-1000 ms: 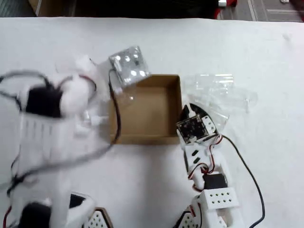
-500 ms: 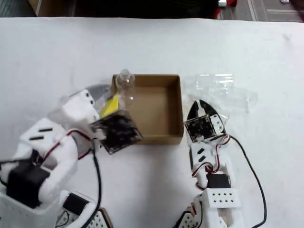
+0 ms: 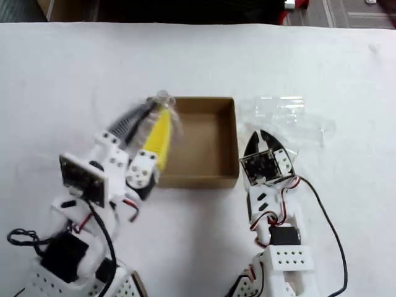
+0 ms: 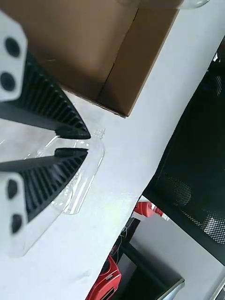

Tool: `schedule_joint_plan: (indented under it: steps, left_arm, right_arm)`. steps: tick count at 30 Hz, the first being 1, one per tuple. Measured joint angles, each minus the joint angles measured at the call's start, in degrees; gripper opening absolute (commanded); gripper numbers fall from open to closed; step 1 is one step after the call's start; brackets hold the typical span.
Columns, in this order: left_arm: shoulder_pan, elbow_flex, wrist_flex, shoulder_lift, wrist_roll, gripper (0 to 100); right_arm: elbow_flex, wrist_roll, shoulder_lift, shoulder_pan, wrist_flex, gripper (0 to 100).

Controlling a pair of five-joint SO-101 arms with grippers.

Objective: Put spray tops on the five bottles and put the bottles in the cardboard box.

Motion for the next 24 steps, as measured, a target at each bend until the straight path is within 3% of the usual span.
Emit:
schedule_joint_plan:
  steps: [4,7,12,24]
  left_arm:
    - [4.7,1.6,0.4,2.0,5.7,2]
    - [4.6,1.6,-4.7,8.2,8.1,2]
    - [2.3,-0.6,-17.5,26.0,10.4,2]
    - [-2.8,-15.4,-26.9,64.4,13.9,2]
  right_arm:
    - [0.0,0.0,0.0,0.0,0.0,2.2]
    - [0.0,0.0,0.0,0.0,0.0,2.2]
    - [0.0,0.0,0.0,0.0,0.0,2.2]
    - [0.0,0.0,0.0,0.0,0.0,2.2]
